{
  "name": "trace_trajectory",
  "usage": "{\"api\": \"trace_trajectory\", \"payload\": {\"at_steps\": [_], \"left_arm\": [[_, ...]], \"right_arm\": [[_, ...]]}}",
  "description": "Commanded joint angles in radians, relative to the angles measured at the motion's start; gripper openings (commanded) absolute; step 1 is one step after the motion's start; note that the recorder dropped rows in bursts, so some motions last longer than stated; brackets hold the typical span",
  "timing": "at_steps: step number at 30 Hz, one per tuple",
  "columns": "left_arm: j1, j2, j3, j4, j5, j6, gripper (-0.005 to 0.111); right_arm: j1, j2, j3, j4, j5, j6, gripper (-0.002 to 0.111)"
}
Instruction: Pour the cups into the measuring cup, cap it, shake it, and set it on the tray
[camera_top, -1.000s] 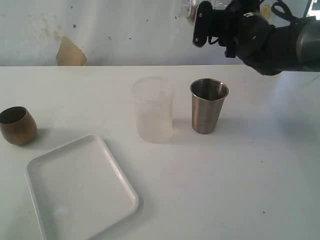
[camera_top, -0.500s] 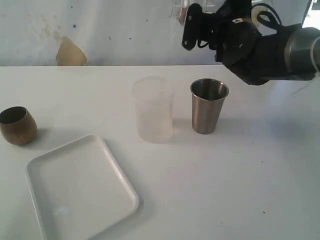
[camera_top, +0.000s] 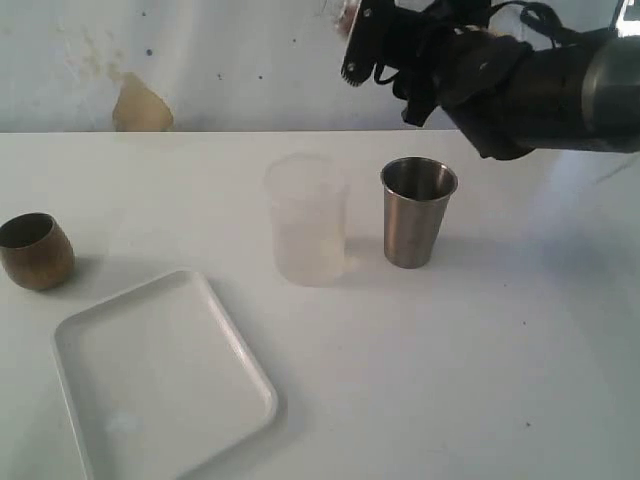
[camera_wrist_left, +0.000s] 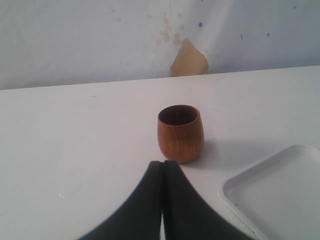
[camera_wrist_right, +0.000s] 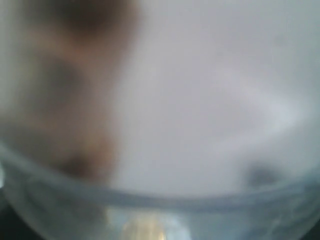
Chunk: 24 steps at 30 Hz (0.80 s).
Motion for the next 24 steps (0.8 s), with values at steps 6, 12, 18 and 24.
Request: {"api": "trace_trajectory", "payload": {"at_steps": [6,12,18,24], "left_arm": [[0.000,-0.005,0.004,0.002,-0.005,-0.001,0.000],[0.000,-0.005,0.004,0.002,-0.005,-0.001,0.000],[0.000,-0.005,0.004,0.002,-0.005,-0.001,0.000],[0.000,-0.005,0.004,0.002,-0.005,-0.001,0.000]], "right_arm": [[0.006,-0.107,-0.020,0.262,0.345,-0.023,0.000],[0.006,-0.136,-0.029,0.459,0.556,-0.021,0.000],[-0.007,-0.191,-0.029,0.492,0.826,0.224,0.000],[-0.023,-0.192,0.013,0.705,1.286,0.266,0.000]]}}
